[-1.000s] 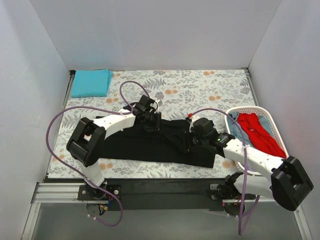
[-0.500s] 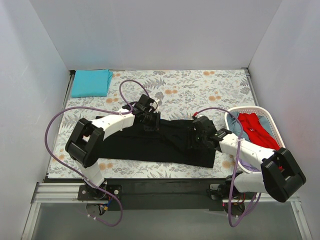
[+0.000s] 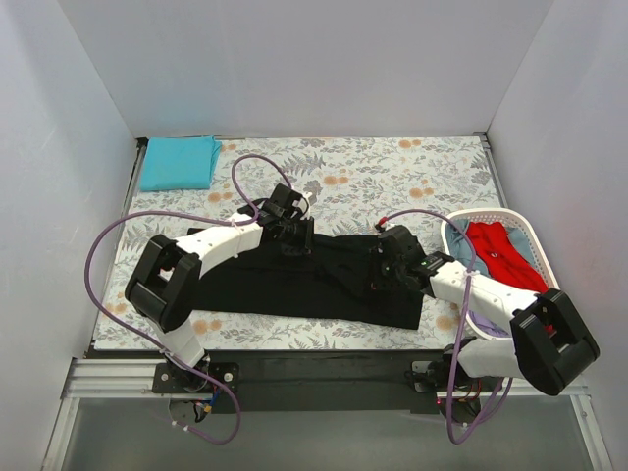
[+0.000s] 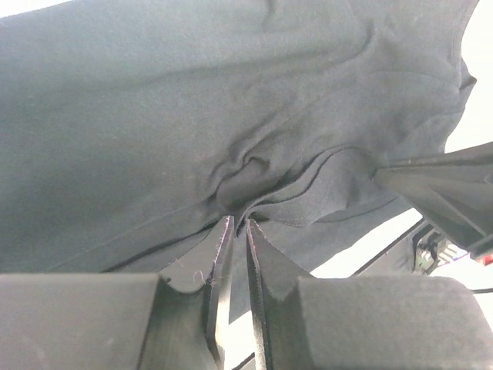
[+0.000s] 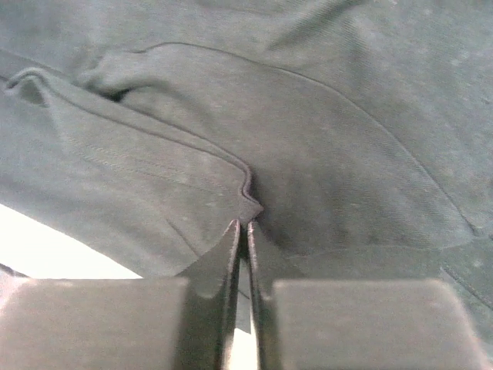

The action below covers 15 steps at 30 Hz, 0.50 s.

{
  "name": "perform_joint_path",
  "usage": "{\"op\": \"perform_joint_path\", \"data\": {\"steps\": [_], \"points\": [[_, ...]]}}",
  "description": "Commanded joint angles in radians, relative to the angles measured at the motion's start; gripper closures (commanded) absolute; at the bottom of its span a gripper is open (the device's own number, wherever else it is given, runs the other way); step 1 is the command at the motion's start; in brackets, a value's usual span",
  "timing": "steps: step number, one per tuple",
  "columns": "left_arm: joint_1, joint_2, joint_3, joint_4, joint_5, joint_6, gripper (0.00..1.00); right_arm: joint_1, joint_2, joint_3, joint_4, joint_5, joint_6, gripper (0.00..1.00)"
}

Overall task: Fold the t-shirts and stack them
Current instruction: Fold the tshirt

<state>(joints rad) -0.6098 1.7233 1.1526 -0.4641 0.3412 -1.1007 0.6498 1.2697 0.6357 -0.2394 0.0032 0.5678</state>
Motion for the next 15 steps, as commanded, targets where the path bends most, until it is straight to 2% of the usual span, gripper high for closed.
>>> {"op": "perform_joint_path", "data": {"steps": [1,5,15], "points": [[0.005,-0.070,0.027,0.005,-0.056,-0.016,0.89,-0.001,-0.042,-0.005,0.052,-0.057,-0.023,0.92],[0.005,-0.045,0.068,0.010,-0.059,-0.033,0.87,-0.001,-0.105,-0.039,0.083,-0.129,-0.066,0.95],[-0.005,0.087,0.168,0.021,0.065,-0.022,0.83,0.065,-0.148,-0.097,0.106,-0.267,-0.181,0.95]]}}
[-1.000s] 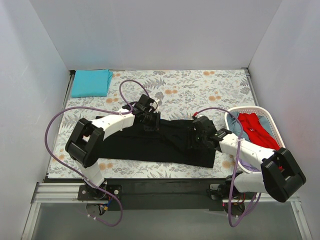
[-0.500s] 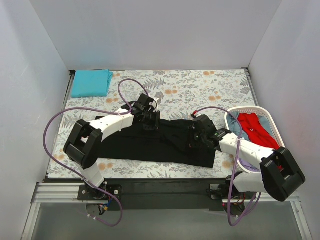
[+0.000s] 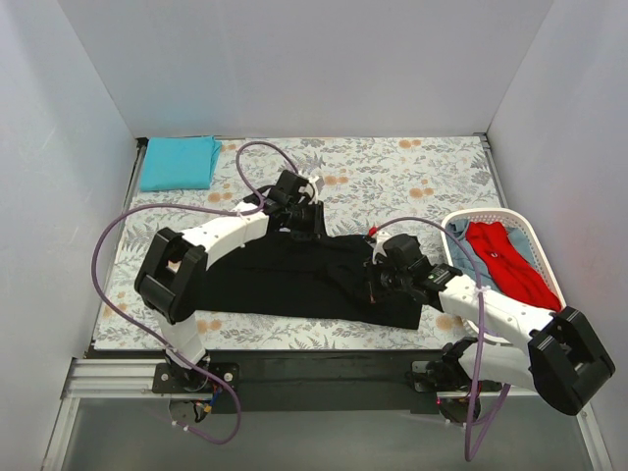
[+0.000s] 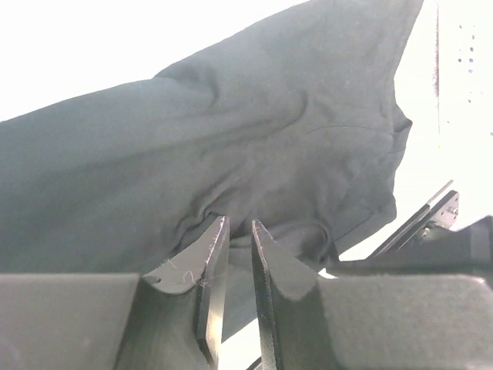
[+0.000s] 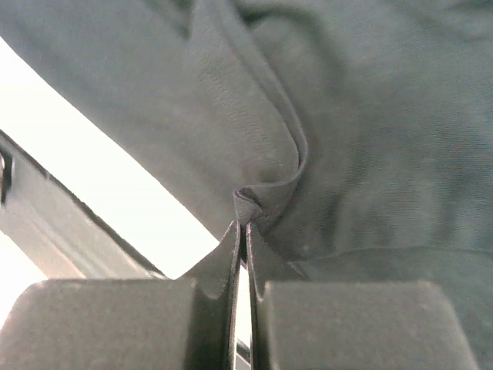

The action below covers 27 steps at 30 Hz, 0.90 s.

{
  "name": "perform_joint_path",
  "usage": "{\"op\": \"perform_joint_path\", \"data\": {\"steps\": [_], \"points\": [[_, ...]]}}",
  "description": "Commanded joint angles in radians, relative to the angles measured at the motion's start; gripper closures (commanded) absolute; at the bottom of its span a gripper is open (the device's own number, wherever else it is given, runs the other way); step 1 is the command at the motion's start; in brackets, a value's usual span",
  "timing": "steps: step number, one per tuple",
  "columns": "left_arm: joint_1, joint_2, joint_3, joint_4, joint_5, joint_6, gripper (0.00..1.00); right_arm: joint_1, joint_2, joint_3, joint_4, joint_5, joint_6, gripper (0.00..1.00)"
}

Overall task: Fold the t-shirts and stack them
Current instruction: Fold the tshirt

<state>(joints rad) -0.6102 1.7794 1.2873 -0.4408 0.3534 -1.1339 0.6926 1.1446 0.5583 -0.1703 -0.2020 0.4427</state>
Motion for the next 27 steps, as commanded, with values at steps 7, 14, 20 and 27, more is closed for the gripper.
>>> {"op": "perform_joint_path", "data": {"steps": [7,14,20,27], "points": [[-0.040,0.066,0.024,-0.009,0.073,0.025,0.83,0.074,-0.043,-0.061,0.043,-0.063,-0.090,0.94],[-0.059,0.041,-0.026,-0.013,0.055,0.036,0.85,0.090,-0.039,-0.084,0.040,-0.053,-0.095,0.91],[-0.069,0.003,-0.098,-0.019,0.055,0.051,0.90,0.088,-0.094,-0.071,0.002,0.016,-0.078,0.62],[-0.071,-0.034,-0.151,-0.012,0.062,0.066,1.00,0.087,-0.131,0.040,-0.135,0.247,-0.012,0.45]]}}
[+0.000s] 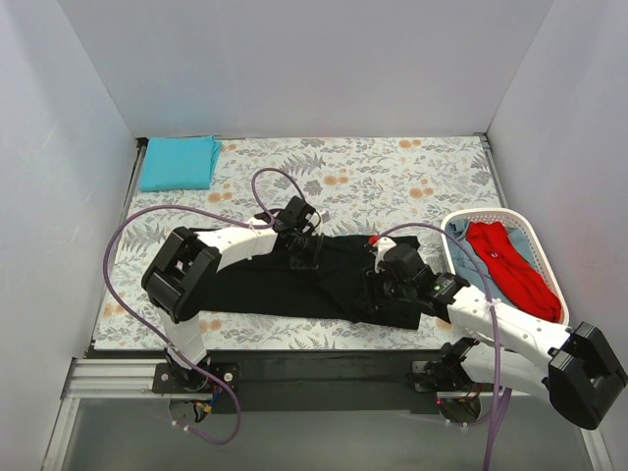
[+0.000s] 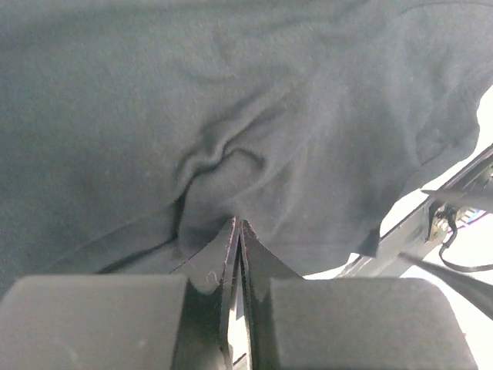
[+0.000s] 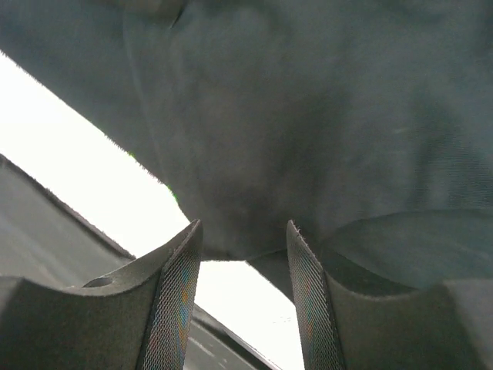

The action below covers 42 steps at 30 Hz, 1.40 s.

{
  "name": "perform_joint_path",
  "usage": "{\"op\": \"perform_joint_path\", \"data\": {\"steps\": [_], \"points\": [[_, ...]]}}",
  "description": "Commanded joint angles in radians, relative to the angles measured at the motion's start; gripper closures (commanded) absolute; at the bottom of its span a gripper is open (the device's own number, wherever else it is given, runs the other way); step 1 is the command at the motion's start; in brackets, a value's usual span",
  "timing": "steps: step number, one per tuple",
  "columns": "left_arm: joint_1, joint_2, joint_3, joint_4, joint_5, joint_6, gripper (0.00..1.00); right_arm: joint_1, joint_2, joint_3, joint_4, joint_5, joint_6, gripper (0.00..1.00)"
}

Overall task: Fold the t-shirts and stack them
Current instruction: Fold the tshirt

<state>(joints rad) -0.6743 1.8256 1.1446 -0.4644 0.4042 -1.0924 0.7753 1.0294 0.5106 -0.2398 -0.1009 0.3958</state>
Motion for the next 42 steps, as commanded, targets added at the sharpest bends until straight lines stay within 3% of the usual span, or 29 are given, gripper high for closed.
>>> {"op": "perform_joint_path", "data": {"steps": [1,5,8,12,15,21,31,38,42], "points": [[-0.008,-0.083,-0.012,0.009,0.012,0.026,1.00,0.004,-0.014,0.100,-0.084,0.165,0.043,0.45],[-0.007,-0.114,-0.013,-0.003,-0.080,0.016,1.00,-0.037,0.014,0.146,-0.151,0.271,0.100,0.44],[0.001,-0.161,-0.002,-0.005,-0.216,-0.030,0.99,-0.146,0.069,0.195,-0.191,0.293,0.089,0.44],[0.123,-0.167,0.035,-0.045,-0.272,-0.095,1.00,-0.377,0.149,0.247,-0.182,0.225,0.029,0.46],[0.255,-0.177,0.029,-0.042,-0.249,-0.152,1.00,-0.450,0.219,0.311,-0.159,0.237,0.003,0.46],[0.439,-0.167,-0.006,0.009,-0.245,-0.227,1.00,-0.525,0.356,0.385,-0.127,0.231,-0.005,0.48],[0.547,-0.128,-0.046,0.055,-0.341,-0.322,1.00,-0.545,0.521,0.442,-0.043,0.214,0.003,0.50],[0.587,-0.062,-0.051,0.053,-0.392,-0.382,1.00,-0.550,0.620,0.512,-0.024,0.187,0.005,0.66],[0.611,-0.025,-0.049,0.035,-0.465,-0.414,1.00,-0.573,0.665,0.548,-0.016,0.168,0.003,0.88]]}}
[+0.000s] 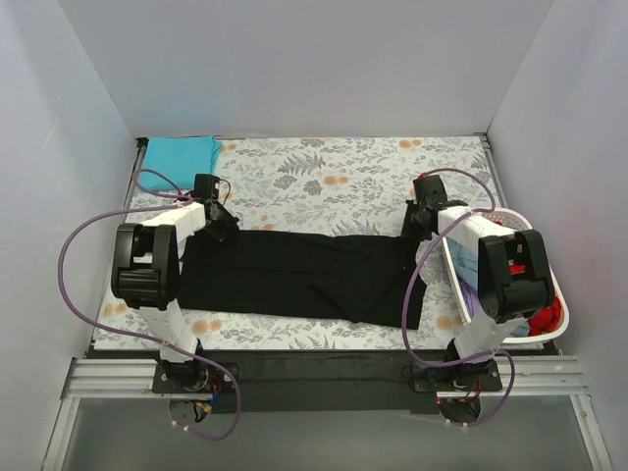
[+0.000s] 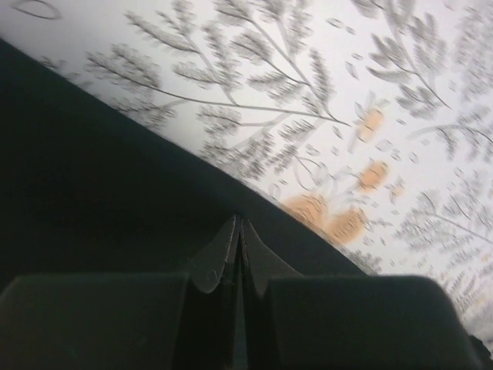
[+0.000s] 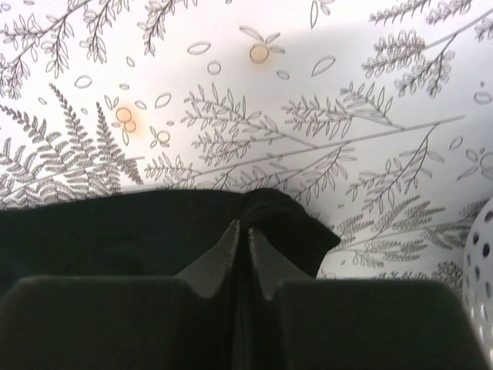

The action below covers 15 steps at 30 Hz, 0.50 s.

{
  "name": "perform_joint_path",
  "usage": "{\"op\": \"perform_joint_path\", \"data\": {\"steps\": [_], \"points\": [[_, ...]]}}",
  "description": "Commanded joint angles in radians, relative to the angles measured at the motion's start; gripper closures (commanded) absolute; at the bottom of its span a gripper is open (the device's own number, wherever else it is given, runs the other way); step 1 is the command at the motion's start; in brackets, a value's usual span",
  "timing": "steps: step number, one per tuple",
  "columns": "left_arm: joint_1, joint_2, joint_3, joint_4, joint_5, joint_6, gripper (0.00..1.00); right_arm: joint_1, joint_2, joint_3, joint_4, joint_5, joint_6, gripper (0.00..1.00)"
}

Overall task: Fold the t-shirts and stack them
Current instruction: Fold the tshirt

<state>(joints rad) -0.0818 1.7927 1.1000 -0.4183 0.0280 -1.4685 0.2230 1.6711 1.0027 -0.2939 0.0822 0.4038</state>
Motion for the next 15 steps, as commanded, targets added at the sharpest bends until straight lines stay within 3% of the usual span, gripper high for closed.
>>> {"op": "perform_joint_path", "data": {"steps": [1,3,15], "points": [[0.023,0.013,-0.008,-0.014,-0.105,-0.052,1.00,-0.025,0.033,0.066,0.038,-0.015,-0.006,0.92],[0.043,0.039,-0.009,-0.013,-0.117,-0.059,1.00,-0.042,0.050,0.097,0.038,-0.027,-0.006,0.99],[0.148,0.091,-0.012,-0.005,-0.089,-0.087,1.00,-0.109,0.139,0.206,0.036,-0.070,-0.013,0.99]]}}
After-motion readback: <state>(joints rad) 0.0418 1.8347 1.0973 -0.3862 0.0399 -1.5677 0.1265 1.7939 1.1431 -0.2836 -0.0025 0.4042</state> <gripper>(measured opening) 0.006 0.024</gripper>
